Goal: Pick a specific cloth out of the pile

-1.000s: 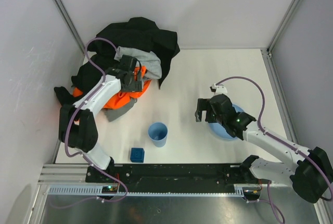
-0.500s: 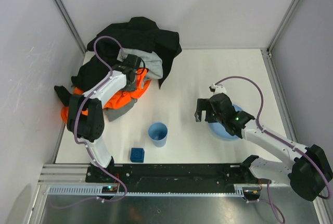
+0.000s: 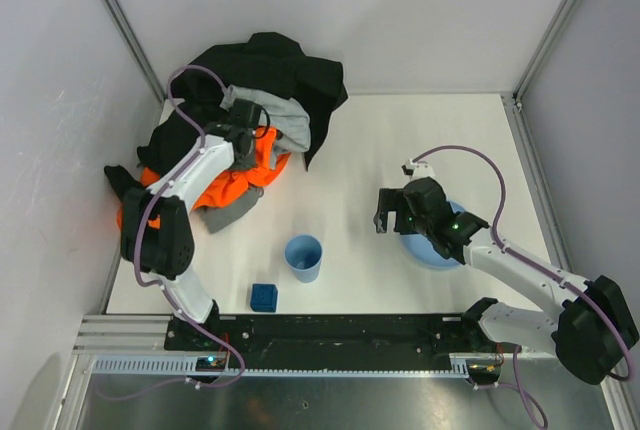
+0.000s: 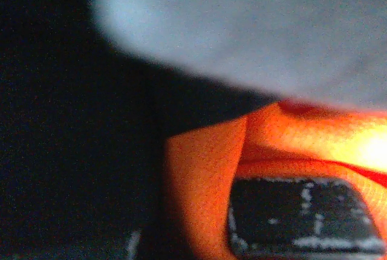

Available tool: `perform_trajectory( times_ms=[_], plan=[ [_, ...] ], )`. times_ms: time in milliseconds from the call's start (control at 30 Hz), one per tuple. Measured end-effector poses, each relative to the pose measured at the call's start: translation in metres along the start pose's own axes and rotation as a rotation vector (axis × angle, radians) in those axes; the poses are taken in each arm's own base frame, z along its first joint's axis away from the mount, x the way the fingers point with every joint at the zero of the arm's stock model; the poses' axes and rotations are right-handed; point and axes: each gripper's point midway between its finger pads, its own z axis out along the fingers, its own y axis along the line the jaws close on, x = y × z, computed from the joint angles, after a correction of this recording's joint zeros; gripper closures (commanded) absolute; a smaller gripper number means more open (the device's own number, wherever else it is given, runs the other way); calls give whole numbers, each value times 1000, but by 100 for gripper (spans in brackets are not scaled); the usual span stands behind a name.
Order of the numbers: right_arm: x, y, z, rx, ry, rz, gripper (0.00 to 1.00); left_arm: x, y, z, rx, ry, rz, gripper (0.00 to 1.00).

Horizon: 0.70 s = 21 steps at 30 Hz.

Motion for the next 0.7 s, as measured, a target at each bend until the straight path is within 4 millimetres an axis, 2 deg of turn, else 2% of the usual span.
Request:
perform_trajectory(
  times_ms=[67,167,300,467,567,700],
  plan=[
    [1,0,1,0,5,-1,1,-8,7,-9,3,-24,-14,99],
    [2,1,2,-6,9,-2,1,-32,19,-27,1,-79,-36,99],
    [-1,5,2,-22,0,0,1,-81,38,-58,-19,-199,-71,99],
    [-1,5,2,-27,0,2,1,-129,61,-89,-55,-309,-91,99],
    [-1,4,2,-25,0,1,1,-147,68,-91,-76,-339,-95,99],
    [-2,4,2,-23,0,-4,1,-152,67,-71,-93,-317,-89,99]
  ],
)
